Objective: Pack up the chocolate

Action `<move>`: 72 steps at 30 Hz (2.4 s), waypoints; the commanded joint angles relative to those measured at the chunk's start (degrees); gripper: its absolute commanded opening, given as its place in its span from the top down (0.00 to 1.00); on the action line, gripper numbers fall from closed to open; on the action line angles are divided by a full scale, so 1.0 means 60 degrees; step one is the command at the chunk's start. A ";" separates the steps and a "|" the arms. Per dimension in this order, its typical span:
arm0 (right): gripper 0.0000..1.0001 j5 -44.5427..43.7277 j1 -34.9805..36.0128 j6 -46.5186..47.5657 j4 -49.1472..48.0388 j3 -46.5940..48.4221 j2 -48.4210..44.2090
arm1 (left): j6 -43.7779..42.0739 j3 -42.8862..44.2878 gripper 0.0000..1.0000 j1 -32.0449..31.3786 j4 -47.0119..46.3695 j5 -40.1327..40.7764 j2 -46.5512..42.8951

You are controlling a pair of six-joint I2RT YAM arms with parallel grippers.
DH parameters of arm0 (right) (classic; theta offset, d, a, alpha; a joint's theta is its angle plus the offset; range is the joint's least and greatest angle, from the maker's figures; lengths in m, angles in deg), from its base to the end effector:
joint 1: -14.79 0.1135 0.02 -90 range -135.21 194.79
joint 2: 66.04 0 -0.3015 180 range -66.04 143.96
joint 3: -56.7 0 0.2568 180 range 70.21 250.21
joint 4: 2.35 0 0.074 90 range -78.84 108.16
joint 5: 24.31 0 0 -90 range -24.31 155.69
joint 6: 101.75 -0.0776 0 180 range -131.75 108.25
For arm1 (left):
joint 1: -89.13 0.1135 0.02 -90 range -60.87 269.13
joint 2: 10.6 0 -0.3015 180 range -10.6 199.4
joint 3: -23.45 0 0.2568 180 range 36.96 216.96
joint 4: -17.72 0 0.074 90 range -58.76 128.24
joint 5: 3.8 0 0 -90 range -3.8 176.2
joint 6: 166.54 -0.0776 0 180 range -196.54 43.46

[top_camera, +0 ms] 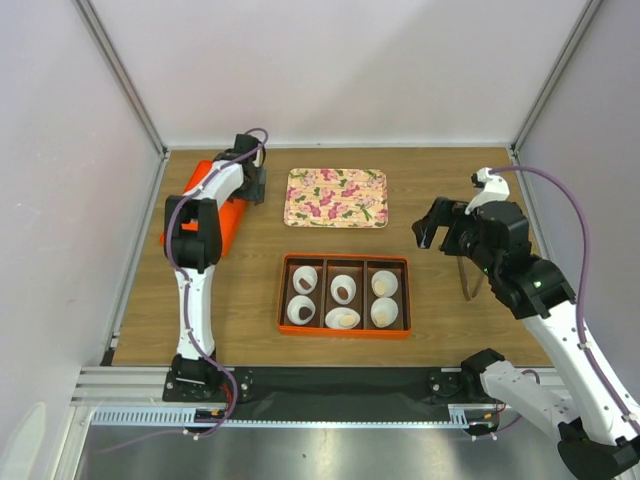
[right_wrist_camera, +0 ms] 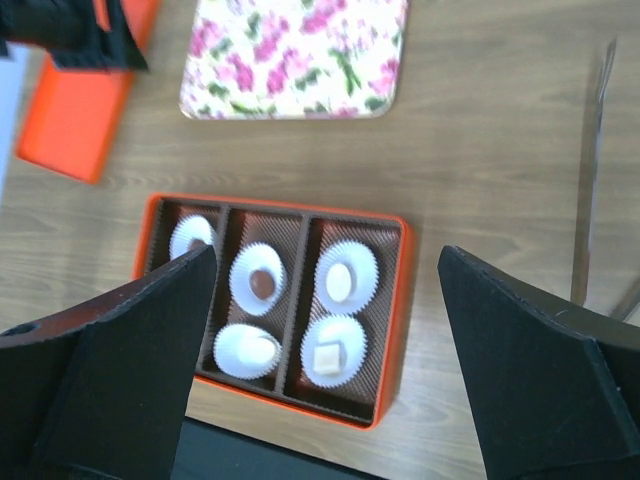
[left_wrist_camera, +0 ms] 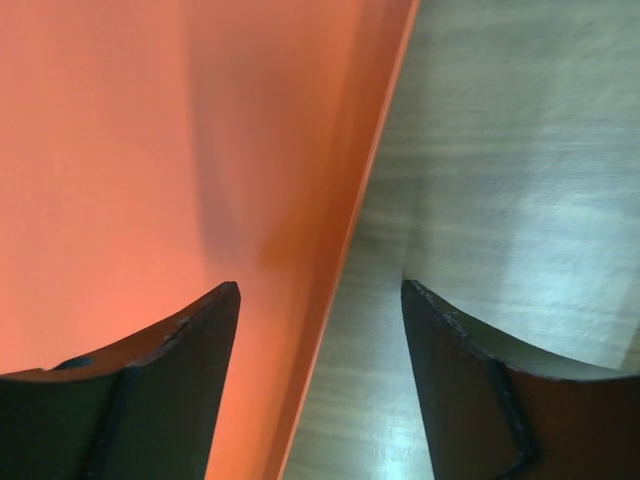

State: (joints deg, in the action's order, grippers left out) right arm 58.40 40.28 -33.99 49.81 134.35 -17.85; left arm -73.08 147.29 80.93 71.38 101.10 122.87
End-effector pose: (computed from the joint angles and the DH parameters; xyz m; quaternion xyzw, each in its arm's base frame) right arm 0.1684 0.0694 0.4063 0.0117 0.8314 0.1753 0.5271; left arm 0.5448 -0.0584 0.1563 0.0100 0.9652 0.1022 0.2407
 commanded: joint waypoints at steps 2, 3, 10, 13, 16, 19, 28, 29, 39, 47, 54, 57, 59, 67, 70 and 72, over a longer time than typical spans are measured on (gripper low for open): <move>0.02 0.0349 -0.0016 -0.0320 -0.0917 -0.0945 -0.0412 | -0.0065 -0.0032 0.32 0.0123 -0.0728 -0.0402 0.0065; 0.02 0.0670 -0.0030 -0.0438 -0.1021 -0.1094 -0.0645 | 0.0051 -0.0120 0.34 0.0123 -0.0728 -0.0432 0.0007; 0.04 0.1420 -0.0001 -0.1331 -0.1329 -0.1739 -0.1028 | 0.0140 -0.0779 0.74 0.0050 -0.0290 -0.1192 -0.0476; 0.04 0.1800 -0.0001 -0.1478 -0.2237 -0.1960 -0.0868 | 0.0184 -0.0911 0.94 -0.0038 0.0076 -0.1091 -0.1045; 0.04 0.2224 -0.0001 -0.1421 -0.2574 -0.1930 -0.0297 | 0.0403 -0.1101 1.00 -0.0038 0.0107 -0.1560 -0.1908; 0.04 0.2956 0.0013 -0.1318 -0.3072 -0.2076 -0.0018 | 0.0653 -0.0913 1.00 -0.0038 0.0208 -0.1923 -0.2395; 0.04 0.3133 0.0290 -0.1567 -0.4273 -0.2355 0.0435 | 0.1077 0.0684 1.00 -0.0038 0.1088 -0.2302 -0.3523; 0.04 0.3250 0.0379 -0.1494 -0.4564 -0.2340 0.0523 | 0.1165 0.0714 1.00 -0.0038 0.1045 -0.2669 -0.3684; 0.04 0.6120 -0.0205 0.0773 -0.6308 -0.0744 0.2164 | 0.3494 0.0627 1.00 -0.0243 -0.0757 -1.0060 -0.5326; 0.02 0.9215 -0.2502 0.3479 -1.0916 -0.2176 0.2793 | 0.2381 -0.2095 1.00 -0.1370 -0.0727 -1.1621 -0.7067; 0.04 1.1379 -0.3663 0.5747 -1.1721 -0.1465 0.3994 | 0.2338 -0.3650 1.00 -0.2264 -0.1417 -1.2181 -0.8576; 0.06 1.1995 -0.3795 0.7580 -0.9947 -0.0965 0.4113 | 0.2149 -0.3535 1.00 -0.2689 -0.1200 -1.2019 -0.8637; 0.06 1.2274 -0.3897 0.7953 -0.9417 -0.0905 0.4011 | 0.1493 -0.2964 1.00 -0.3024 -0.0629 -1.1699 -0.8564; 0.07 1.2392 -0.4000 0.9067 -0.8698 -0.0509 0.3645 | 0.0068 -0.1412 1.00 -0.4197 0.1468 -1.0862 -0.8168; 0.07 1.2727 -0.4176 0.9271 -0.8422 -0.0348 0.3469 | -0.0546 -0.0841 1.00 -0.5030 0.2039 -1.0847 -0.8036; 0.07 1.2831 -0.4423 0.9302 -0.8405 -0.0319 0.3177 | -0.0766 -0.0649 1.00 -0.5281 0.2274 -1.0803 -0.7934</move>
State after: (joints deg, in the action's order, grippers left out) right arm 132.41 15.56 18.49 -1.48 129.50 4.72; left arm -71.44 138.96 52.21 82.76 36.73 74.98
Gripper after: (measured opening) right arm 0.933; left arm 0.010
